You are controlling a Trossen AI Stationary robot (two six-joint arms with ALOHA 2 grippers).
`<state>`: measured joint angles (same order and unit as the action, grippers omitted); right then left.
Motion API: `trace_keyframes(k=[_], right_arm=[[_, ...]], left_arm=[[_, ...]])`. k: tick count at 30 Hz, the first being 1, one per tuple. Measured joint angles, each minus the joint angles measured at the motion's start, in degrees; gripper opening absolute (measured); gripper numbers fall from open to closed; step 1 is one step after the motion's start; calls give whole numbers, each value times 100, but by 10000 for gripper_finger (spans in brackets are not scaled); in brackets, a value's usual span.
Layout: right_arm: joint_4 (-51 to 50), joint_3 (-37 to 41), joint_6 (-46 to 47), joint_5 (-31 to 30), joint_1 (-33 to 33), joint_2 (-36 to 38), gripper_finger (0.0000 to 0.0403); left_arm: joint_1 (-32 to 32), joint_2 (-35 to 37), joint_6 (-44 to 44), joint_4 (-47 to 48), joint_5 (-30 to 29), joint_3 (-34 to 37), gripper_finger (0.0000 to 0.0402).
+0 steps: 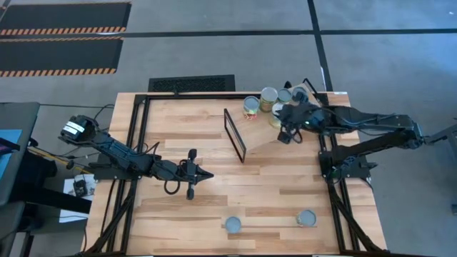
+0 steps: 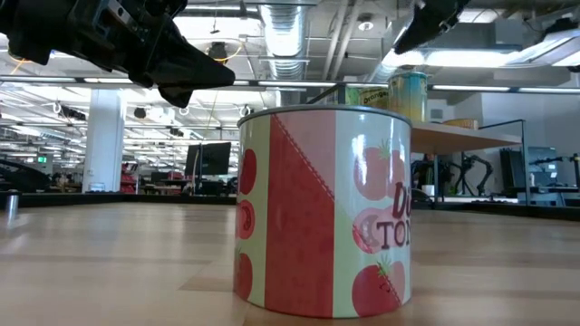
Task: Pick and place cans onto a shelf
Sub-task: Put the canned diced tomatoes on the shelf
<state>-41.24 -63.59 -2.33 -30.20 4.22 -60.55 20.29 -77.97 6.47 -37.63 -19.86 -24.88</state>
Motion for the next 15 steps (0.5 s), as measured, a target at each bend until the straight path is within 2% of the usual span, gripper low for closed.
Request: trace_keyframes(k=[4, 7, 11, 15], right_arm=[[59, 206, 360, 7, -633, 272, 39], [455, 733, 629, 11, -1246, 423, 9], [1884, 1744, 793, 12, -2094, 515, 17], [3520, 2570, 838, 4, -2973, 429, 6]], left_arm=[[5, 0, 10, 5, 121, 0, 0], [5, 0, 12, 9, 157, 0, 0], [5, 0, 15, 9, 157, 0, 0], [5, 0, -70, 9, 203, 0, 0]])
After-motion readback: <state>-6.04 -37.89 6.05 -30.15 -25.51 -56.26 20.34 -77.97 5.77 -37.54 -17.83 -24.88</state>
